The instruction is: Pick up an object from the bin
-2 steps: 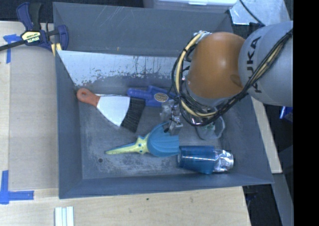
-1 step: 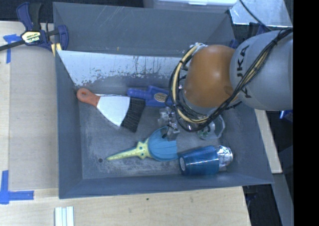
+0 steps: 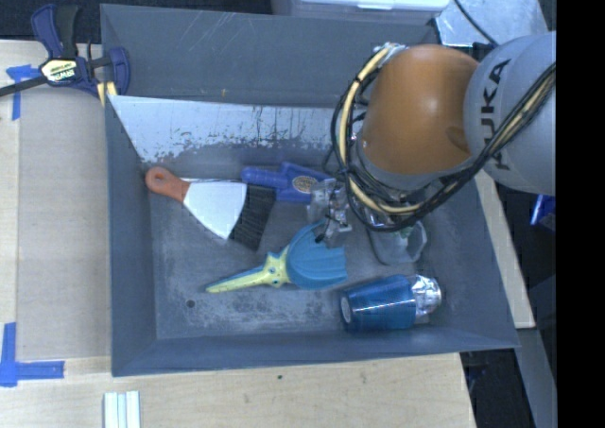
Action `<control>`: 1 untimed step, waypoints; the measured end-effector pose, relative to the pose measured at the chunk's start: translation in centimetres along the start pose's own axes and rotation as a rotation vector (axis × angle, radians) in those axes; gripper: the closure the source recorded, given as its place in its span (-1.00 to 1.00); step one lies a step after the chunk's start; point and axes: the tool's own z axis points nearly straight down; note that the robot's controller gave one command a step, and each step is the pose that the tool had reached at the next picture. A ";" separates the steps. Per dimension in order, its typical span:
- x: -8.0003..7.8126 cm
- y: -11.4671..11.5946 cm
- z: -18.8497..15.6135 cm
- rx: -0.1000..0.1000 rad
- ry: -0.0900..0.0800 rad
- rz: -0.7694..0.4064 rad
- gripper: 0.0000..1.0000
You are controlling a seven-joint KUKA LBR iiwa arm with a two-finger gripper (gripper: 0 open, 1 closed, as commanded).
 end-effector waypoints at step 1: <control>-1.5 -0.9 -3.8 -0.002 0.002 -0.008 1.00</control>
Offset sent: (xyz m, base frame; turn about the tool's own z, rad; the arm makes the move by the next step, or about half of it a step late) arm 0.0188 0.0102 -0.0220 -0.1162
